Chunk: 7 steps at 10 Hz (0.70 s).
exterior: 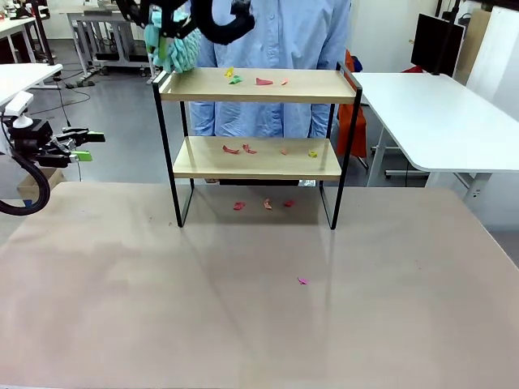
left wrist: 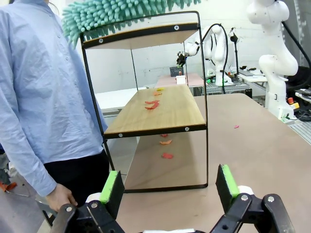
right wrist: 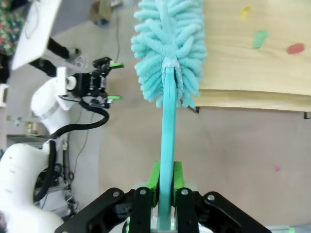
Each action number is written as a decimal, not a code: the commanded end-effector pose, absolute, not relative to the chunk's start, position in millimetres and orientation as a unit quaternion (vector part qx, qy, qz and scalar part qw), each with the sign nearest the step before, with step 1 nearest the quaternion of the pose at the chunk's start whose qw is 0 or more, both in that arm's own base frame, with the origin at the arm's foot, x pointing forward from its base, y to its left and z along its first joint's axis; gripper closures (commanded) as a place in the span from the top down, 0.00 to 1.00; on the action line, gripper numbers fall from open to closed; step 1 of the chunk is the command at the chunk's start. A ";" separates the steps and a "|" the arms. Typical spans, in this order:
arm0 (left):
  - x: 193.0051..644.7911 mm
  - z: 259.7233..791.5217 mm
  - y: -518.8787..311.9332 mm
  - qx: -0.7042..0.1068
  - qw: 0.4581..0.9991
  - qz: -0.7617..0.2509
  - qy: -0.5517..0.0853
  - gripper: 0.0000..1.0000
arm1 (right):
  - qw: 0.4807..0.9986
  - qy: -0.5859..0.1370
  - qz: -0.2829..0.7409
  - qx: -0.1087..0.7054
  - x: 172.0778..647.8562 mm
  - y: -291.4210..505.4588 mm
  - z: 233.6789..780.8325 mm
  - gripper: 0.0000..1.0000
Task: Clean the shelf.
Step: Clean the specific section of the Shelf indicated by the human with the Duster.
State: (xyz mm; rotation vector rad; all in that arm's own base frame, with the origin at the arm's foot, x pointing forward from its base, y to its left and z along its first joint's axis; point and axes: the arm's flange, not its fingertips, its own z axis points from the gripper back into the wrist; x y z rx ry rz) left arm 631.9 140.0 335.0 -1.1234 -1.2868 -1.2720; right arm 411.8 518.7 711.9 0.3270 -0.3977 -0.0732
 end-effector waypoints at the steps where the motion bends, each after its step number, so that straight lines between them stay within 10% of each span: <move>1: 631.5 337.3 140.4 -0.459 0.484 -0.527 -0.527 1.00 | 0.968 -0.206 -0.063 0.132 414.2 536.5 717.7 0.13; 7: 631.5 337.3 140.4 -0.459 0.484 -0.527 -0.527 1.00 | 0.975 -0.179 -0.041 0.127 408.8 529.4 687.8 0.13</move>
